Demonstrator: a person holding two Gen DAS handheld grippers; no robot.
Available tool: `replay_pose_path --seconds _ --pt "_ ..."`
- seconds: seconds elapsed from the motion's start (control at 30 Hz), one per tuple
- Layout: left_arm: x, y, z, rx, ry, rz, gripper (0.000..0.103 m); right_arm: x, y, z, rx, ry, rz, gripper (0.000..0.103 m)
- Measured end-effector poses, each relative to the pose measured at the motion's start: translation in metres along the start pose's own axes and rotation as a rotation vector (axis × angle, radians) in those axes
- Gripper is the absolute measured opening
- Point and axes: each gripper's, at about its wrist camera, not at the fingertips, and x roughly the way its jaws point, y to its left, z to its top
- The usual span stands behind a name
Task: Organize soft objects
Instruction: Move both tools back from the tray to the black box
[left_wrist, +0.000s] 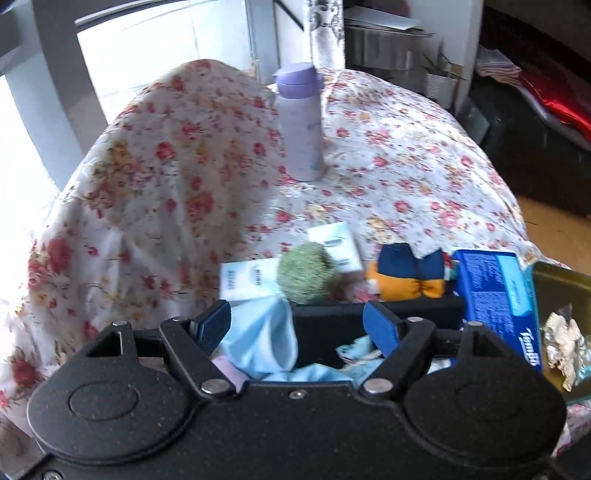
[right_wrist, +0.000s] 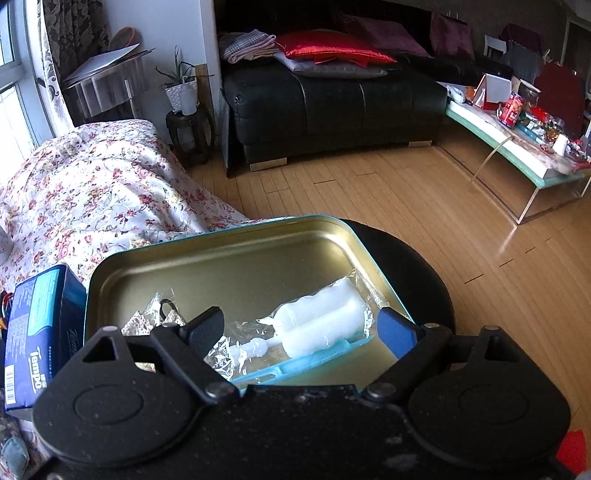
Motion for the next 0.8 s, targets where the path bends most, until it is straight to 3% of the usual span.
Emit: replay_pose_path --seconds 0.2,0.43,0.5,0.6,0.8 --pt "0.008 0.008 0.002 0.0 0.028 -0.034 0.076 -0.008 0.007 -0.001 -0.035 -0.033 -0.012 0.09" --pt "0.003 0.011 0.007 0.029 -0.011 -0.034 0.076 -0.033 0.037 -0.01 -0.187 -0.141 -0.021 0.098" --pt "0.004 0.017 0.01 0.015 -0.016 -0.033 0.077 -0.042 0.051 -0.017 -0.202 -0.152 0.03 0.101" --pt "0.004 0.026 0.012 -0.02 -0.026 -0.033 0.088 -0.053 0.074 -0.029 -0.213 -0.145 0.107 0.102" --pt "0.004 0.034 0.013 -0.053 -0.038 -0.05 0.088 -0.076 0.13 -0.049 -0.276 -0.13 0.307 0.102"
